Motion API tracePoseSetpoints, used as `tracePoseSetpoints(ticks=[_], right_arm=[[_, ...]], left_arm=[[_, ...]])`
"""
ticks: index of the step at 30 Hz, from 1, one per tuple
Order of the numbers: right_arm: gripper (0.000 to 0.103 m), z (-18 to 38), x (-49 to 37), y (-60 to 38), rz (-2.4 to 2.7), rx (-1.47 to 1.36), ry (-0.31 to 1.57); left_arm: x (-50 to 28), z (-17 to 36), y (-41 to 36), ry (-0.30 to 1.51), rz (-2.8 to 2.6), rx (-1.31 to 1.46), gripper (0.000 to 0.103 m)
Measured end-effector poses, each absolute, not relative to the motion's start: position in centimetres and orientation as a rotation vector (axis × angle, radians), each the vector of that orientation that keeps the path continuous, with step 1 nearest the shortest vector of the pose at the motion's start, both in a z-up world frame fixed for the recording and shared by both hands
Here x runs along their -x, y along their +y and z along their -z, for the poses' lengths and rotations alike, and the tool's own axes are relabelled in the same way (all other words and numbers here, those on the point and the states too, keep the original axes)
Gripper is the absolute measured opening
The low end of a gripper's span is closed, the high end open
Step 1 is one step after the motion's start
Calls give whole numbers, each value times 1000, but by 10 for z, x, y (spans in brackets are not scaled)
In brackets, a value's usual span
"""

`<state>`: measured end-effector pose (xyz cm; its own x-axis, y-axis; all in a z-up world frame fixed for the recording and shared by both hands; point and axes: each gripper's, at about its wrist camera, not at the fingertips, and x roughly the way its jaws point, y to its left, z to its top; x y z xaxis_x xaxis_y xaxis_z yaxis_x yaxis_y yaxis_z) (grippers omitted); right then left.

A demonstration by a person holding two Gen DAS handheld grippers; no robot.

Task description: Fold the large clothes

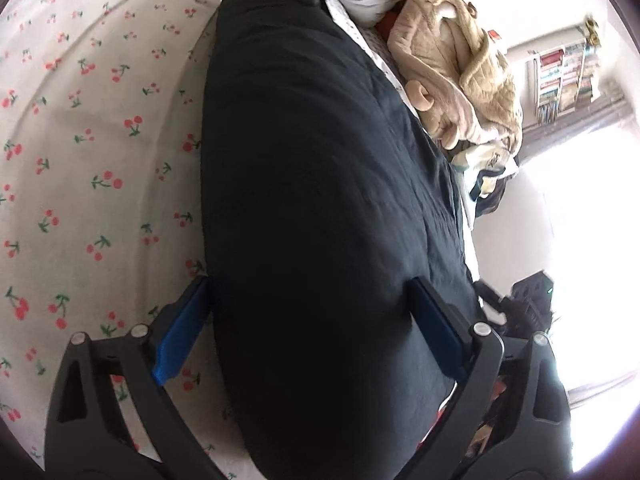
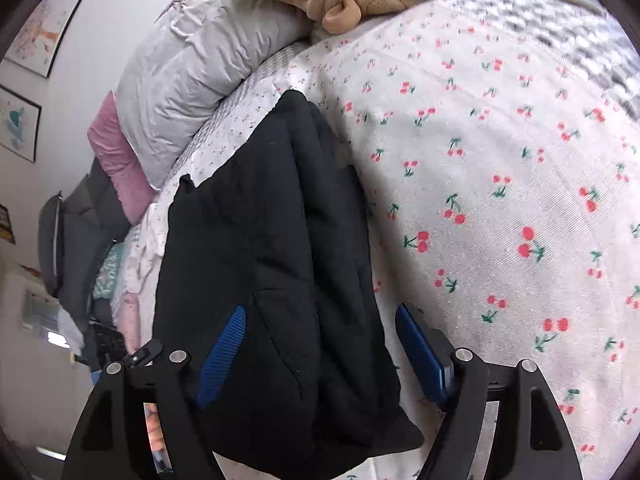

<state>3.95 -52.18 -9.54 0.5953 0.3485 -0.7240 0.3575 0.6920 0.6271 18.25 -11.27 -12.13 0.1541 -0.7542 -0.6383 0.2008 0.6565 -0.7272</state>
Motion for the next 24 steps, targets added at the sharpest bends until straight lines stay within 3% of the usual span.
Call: tracePoseSetpoints(ticks=[2,7,9,14,16,24], right_arm=[[84,112,-45,-521,-27,-891,990],[85,120,-64,-492,-18,-782,1008],[83,121,-67,-486,-2,-762,1000],[50,120,-54,-499,-49,-885,900],[43,107,-49,-499,-65,-883,865],[39,10,-14,-497,-43,-741,619]], left_arm=[[-186,125,-114,1238,731,553,97],[-197,142,-118,1255,719,624,97],[-199,145,-118,1258,700,639,92],[-185,110,-138,1148,662,439,71],[-180,91,-146,1090,673,369,64],[-178,5,-171,872,856,339,59]])
